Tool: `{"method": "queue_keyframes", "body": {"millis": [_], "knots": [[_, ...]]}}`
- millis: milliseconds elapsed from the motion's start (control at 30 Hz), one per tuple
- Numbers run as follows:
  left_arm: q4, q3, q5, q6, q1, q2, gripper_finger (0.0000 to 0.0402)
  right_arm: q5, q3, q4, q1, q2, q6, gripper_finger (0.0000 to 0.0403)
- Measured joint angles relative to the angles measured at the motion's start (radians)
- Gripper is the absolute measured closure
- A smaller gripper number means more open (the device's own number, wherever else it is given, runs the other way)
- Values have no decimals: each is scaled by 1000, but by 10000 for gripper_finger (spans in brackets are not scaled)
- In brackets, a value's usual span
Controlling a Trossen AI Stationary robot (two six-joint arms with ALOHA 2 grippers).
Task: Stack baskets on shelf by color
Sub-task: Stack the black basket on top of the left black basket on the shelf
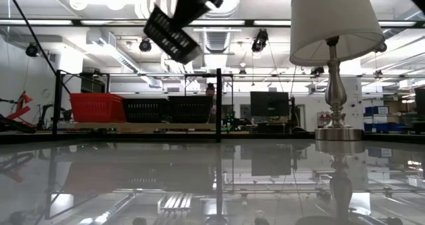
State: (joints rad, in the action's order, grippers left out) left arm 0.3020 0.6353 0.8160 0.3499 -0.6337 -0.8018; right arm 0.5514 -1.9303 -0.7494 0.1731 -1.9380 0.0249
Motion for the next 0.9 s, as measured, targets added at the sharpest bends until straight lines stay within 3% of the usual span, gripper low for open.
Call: {"method": "queue_keyframes", "body": {"millis": [267,433,533,900], "knots": [[29,-1,0,49,-51,4,395,-10,-253,-5,-133,-164,160,390],[28,-2,9,50,-56,8,395,-135,-346,-8,-209,-239,196,390],[28,-2,28,50,-56,12,395,-215,-367,8,-245,-259,196,390],[23,-3,30,54,-56,12,395,-290,-356,105,-321,-302,222,390]]}}
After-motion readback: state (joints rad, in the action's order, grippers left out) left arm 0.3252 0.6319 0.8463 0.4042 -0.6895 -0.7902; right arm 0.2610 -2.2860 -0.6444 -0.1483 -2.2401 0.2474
